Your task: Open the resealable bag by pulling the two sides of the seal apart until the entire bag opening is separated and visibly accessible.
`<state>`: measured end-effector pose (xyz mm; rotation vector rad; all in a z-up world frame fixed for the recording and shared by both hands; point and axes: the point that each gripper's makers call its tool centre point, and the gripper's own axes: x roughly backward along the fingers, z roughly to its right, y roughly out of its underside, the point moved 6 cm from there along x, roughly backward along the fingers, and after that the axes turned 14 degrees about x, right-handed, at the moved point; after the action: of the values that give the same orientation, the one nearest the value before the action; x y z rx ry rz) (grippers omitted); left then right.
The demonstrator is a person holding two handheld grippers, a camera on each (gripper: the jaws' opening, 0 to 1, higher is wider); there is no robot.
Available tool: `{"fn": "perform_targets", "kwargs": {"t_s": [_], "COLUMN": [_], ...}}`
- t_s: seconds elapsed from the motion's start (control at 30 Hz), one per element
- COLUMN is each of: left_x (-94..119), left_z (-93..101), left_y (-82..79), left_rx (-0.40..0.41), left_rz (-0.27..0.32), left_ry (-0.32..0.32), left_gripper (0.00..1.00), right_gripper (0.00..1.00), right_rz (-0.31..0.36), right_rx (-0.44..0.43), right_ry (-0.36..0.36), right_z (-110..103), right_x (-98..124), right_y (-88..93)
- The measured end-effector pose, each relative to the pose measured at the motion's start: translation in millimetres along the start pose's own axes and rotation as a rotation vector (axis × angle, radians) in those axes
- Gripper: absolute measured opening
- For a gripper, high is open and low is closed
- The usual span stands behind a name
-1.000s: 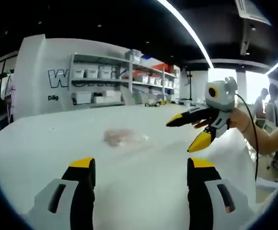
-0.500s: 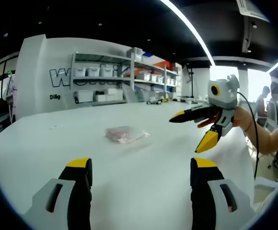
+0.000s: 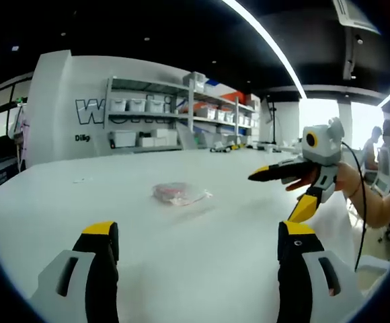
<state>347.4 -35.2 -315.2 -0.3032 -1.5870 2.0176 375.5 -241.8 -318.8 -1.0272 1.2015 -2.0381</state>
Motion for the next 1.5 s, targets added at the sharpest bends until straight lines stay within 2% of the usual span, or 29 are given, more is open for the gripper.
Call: {"fn": "perform_targets", "kwargs": {"t_s": [0.3,0.57,0.7,1.07,1.5], "left_x": [1,6,7,10,16], "left_z": [5.5,7.1,7.1,10.8,12.6], "left_y": [7.4,2.8,4.7,5.9,6.0], "left_rx": [-0.009,-0.011,-0.009,-0.005,0.014], "left_rz": [-0.035,-0.015,-0.023,-0.028,-0.015], "left_ry": [0.017,0.013,0.009,0.012,0.021], "left_gripper": [1.00,1.00,1.00,1.00,1.00], "right_gripper": [0.99,0.99,0.99,0.96,0.99], "right_rz": [-0.004,-0.011,-0.009,-0.053,-0.032], "right_rx": [-0.002,-0.005,-0.003,-0.010,-0.023], "right_ry": [0.017,0.041,0.043,0.069,0.107], "right_z": [-2,-3,-4,-3,-8], "right_x": [2,7,8,14,26], "right_y": [2.2,3.9,2.4,8.8,6.3]}}
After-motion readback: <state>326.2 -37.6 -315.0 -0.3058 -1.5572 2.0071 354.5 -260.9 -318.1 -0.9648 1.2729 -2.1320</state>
